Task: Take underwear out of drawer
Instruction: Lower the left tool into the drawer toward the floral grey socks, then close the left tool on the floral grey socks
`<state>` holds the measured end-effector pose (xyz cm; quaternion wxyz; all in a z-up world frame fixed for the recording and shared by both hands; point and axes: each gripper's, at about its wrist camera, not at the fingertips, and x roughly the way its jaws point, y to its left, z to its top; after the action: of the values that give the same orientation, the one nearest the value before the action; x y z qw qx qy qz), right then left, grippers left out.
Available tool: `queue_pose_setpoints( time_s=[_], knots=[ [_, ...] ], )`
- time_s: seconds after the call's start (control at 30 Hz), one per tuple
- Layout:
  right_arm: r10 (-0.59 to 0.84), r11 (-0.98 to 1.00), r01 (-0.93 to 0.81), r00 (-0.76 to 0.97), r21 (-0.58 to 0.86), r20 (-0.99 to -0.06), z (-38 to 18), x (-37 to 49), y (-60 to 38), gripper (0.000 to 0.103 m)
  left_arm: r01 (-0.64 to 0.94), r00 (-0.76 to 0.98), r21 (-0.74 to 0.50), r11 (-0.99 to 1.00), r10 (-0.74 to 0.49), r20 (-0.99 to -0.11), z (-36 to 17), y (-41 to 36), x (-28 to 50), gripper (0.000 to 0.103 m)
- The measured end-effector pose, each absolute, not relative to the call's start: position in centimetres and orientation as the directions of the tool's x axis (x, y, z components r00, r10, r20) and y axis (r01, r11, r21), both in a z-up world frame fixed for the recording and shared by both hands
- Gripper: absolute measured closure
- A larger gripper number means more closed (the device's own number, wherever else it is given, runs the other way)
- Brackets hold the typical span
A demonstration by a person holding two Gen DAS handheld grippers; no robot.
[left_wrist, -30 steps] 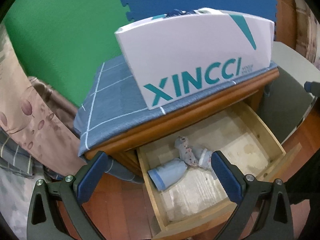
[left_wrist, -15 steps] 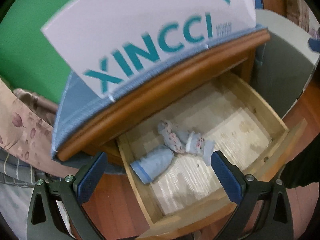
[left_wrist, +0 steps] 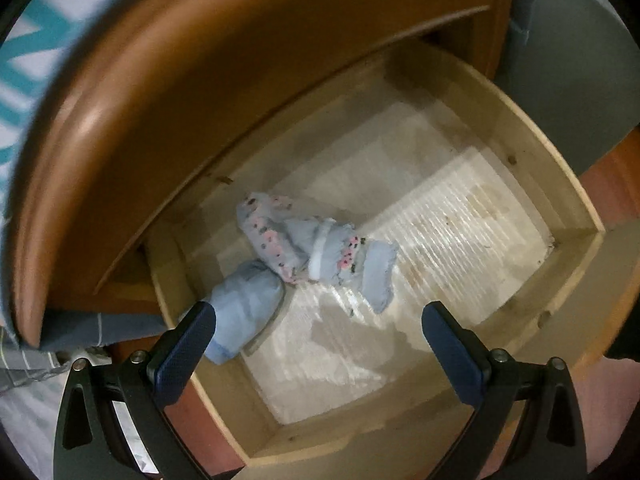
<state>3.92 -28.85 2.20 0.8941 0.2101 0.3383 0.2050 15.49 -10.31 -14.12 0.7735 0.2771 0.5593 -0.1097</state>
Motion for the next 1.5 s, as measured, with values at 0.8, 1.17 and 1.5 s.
queue_pose_setpoints(
  time_s=[0.8, 1.17, 1.5],
  knots=[
    [0.546, 0.801, -0.216, 0.646, 0.559, -0.533, 1.3, 4.5, -29.1, 0.047, 0.623, 0.136, 0.249, 0.742, 0.21, -0.968, -21.3, -13.7, 19.7, 0.001],
    [0.545, 0.805, -0.188, 0.609, 0.562, -0.576, 0.1, 5.4, -28.3, 0.047, 0.649, 0.017, 0.115, 0.752, 0.136, -0.991, -22.9, -14.3, 21.2, 0.01],
    [0.535, 0.821, -0.184, 0.579, 0.54, -0.616, -0.7, 6.0, -26.9, 0.047, 0.619, 0.129, 0.243, 0.747, 0.209, -0.969, -22.5, -14.4, 21.9, 0.011]
  ],
)
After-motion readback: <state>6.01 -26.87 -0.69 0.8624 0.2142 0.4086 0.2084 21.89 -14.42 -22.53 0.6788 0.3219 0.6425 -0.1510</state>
